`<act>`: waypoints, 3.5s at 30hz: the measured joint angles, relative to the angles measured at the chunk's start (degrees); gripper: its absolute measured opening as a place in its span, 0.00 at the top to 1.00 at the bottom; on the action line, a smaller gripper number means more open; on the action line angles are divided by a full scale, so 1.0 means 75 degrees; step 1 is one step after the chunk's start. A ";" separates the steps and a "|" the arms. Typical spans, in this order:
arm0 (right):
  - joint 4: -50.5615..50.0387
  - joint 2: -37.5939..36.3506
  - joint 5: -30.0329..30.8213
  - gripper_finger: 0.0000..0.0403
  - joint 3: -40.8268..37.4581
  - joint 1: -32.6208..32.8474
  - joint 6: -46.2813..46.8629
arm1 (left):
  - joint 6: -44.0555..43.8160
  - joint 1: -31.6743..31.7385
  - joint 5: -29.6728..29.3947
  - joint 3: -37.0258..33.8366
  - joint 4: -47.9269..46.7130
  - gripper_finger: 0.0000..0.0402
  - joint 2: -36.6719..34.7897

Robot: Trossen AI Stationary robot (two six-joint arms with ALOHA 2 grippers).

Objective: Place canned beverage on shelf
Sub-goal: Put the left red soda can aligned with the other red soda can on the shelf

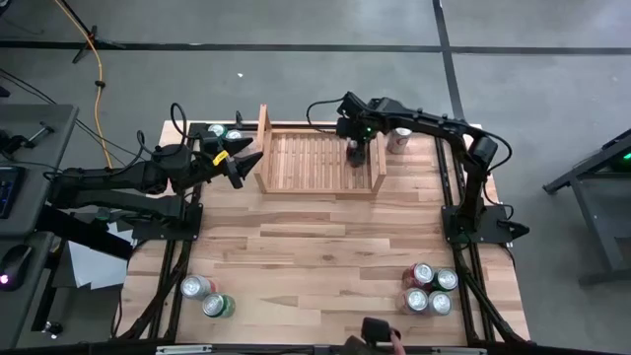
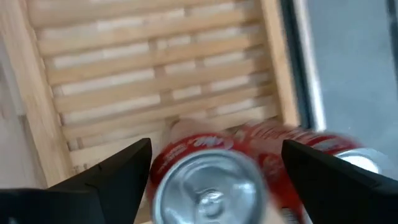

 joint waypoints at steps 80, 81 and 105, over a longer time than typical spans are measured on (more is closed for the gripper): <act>-0.0815 0.1524 0.3920 1.00 0.0964 0.1463 0.0629 | 0.0003 -0.0001 0.0185 0.0000 -0.0126 0.17 0.0329; -0.0789 0.1524 0.3920 1.00 0.0977 0.1468 0.0632 | 0.0003 -0.0002 0.0185 0.0000 -0.0129 0.17 0.0329; -0.3188 0.1480 0.2329 1.00 0.0982 0.2168 0.2908 | 0.0066 0.0004 0.0182 0.0000 -0.0145 0.17 0.0329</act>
